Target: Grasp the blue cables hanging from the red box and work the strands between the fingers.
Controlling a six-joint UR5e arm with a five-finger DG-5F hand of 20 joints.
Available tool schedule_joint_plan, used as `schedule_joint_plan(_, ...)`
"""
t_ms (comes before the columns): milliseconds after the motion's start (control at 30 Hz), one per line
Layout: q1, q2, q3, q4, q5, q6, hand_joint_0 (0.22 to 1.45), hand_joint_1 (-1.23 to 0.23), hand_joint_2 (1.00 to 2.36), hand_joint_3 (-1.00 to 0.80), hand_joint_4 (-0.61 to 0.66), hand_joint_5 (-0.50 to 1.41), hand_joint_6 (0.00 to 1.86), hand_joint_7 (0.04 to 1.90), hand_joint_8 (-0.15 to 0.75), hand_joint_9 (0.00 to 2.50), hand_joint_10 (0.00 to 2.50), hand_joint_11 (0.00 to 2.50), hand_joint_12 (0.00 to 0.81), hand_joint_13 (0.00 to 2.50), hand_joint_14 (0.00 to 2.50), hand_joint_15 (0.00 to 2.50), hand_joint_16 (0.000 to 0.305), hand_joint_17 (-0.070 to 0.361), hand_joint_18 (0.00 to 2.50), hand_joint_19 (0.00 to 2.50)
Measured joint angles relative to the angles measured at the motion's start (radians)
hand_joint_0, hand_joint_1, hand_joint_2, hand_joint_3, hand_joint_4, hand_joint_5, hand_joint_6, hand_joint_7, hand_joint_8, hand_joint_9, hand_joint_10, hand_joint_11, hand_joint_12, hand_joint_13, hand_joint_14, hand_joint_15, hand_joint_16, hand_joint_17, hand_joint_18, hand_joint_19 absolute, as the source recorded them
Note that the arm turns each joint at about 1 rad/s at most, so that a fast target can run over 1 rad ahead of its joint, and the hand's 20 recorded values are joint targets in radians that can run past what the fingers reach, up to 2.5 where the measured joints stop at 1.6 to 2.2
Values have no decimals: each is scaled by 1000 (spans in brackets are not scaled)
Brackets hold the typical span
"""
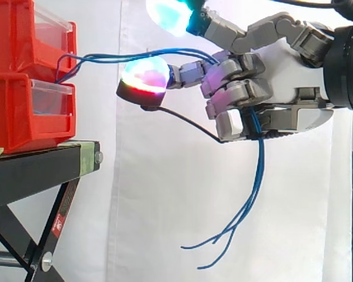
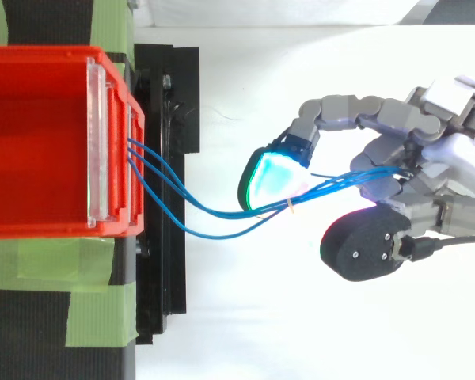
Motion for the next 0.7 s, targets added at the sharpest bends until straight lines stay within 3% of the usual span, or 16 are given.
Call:
schedule_joint_plan(300,5,1,0,2,15,-4,900,-672,1010,-784,155,272,448,1229,545,1326,2500,2500,672,1690,2500,1934,201,151,1950,713)
schedule_joint_plan(700,7,0,0,1,18,-5,886,-700,1020,-463,125,245,556,1204,545,1326,2500,2500,672,1690,2500,1934,201,151,1950,713)
